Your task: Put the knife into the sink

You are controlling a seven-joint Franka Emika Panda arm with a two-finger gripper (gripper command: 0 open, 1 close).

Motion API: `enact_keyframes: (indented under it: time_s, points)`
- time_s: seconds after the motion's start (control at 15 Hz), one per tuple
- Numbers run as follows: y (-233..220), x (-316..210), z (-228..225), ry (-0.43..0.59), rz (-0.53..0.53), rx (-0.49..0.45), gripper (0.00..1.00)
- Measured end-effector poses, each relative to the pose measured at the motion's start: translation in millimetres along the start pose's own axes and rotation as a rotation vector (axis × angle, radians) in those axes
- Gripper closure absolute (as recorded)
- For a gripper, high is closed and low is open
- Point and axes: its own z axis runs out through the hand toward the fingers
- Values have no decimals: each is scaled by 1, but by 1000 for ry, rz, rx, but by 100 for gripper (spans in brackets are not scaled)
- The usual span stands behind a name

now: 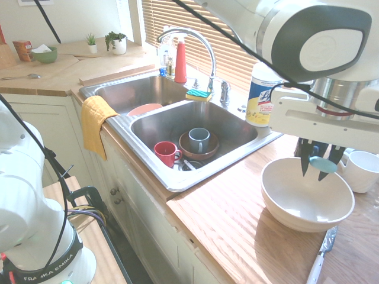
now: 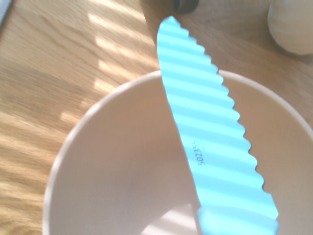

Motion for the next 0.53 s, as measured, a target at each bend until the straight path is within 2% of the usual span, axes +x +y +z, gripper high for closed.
enact_keyframes:
  time_s: [0.53]
  points:
    - [-9,-2,-16,17,27,21,100]
